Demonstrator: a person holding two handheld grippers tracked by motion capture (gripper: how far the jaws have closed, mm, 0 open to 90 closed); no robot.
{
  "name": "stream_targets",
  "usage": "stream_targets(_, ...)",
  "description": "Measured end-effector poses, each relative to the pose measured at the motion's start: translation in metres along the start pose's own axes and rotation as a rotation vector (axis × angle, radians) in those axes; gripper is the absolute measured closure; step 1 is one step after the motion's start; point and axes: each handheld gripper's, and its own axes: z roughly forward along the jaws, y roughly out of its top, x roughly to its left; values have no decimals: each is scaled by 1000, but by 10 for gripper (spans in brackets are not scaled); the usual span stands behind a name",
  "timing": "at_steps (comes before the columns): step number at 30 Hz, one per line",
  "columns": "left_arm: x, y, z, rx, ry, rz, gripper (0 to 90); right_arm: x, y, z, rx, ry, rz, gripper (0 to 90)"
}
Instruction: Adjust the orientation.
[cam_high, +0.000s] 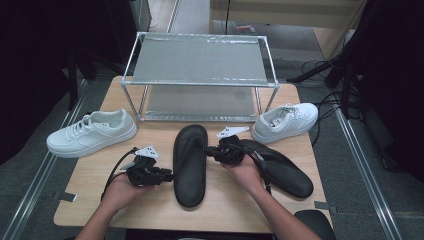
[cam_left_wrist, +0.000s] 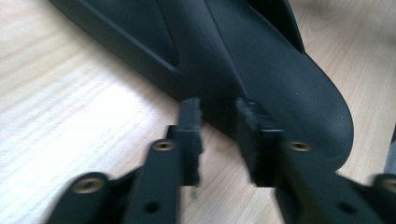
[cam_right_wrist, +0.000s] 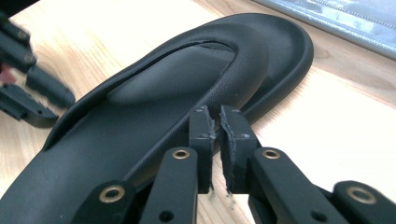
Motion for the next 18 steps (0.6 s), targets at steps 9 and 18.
stream_targets(9,11,5,-9,-36,11,-8,475,-1,-8,-10,-16,59,15,615)
stream_targets(18,14,16,-9,-30,9,1,436,-5,-18,-23,-36,63,13,516)
